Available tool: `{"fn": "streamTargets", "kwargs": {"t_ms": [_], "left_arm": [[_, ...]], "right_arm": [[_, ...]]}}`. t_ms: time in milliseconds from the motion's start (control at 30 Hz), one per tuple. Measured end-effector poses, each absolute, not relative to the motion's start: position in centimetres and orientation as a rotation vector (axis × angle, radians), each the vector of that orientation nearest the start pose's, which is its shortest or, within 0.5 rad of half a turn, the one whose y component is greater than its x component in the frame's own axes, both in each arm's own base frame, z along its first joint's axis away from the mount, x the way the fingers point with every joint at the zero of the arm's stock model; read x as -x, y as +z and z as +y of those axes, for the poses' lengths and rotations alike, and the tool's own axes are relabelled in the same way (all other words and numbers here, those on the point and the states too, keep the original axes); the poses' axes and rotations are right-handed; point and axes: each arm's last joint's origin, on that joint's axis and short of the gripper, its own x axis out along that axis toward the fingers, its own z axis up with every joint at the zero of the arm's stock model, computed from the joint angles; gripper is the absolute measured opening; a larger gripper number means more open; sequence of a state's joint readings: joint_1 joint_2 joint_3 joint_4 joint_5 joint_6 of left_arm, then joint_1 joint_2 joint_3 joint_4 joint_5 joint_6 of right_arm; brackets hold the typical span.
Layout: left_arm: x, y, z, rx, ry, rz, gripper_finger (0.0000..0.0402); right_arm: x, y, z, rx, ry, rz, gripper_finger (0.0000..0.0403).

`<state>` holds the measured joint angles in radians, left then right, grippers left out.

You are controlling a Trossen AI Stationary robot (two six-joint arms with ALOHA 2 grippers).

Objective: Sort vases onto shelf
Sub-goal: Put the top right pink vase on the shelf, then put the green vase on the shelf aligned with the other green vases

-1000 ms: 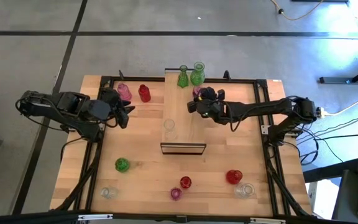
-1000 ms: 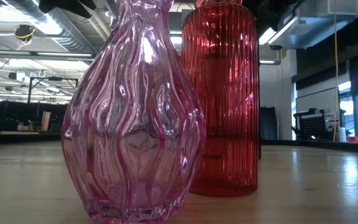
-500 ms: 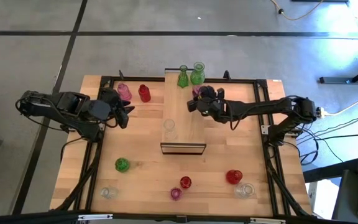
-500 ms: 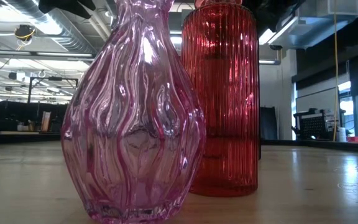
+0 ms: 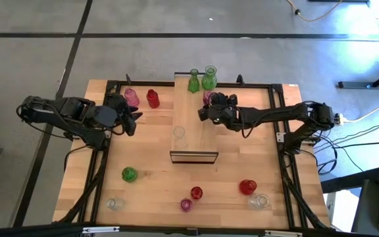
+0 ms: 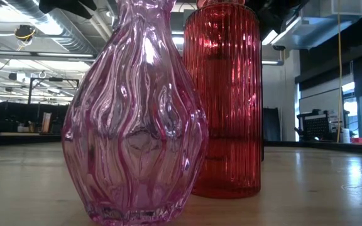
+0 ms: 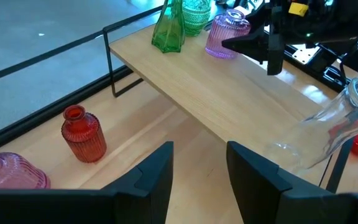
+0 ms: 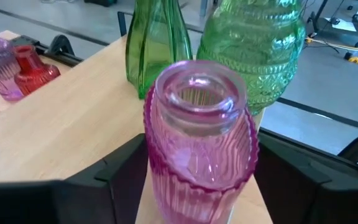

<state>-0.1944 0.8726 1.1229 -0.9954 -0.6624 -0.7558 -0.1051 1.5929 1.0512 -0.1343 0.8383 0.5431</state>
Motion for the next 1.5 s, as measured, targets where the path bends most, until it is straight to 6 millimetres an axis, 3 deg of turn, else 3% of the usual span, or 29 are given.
{"fn": "streamTargets", "kwargs": {"t_ms": [500,800,1200,1500], "left_arm": [[-14.0,36.3,-1.0,0.402,0.667,0.473,0.0142],[-14.0,36.3,-0.9,0.4,0.67,0.471,0.0142],[-13.2,35.6,-0.5,0.36,0.804,0.507,0.0142],[-13.5,35.5,0.4,0.365,0.884,0.501,0.0142]], "right_arm": [[-33.0,23.9,-5.7,-0.23,-1.061,0.379,0.0241],[-32.6,25.0,-4.3,-0.227,-1.033,0.35,0.0241],[-29.7,28.8,-1.1,-0.201,-0.986,0.295,0.0241],[-26.7,32.0,-0.9,-0.239,-0.951,0.232,0.0241]]}}
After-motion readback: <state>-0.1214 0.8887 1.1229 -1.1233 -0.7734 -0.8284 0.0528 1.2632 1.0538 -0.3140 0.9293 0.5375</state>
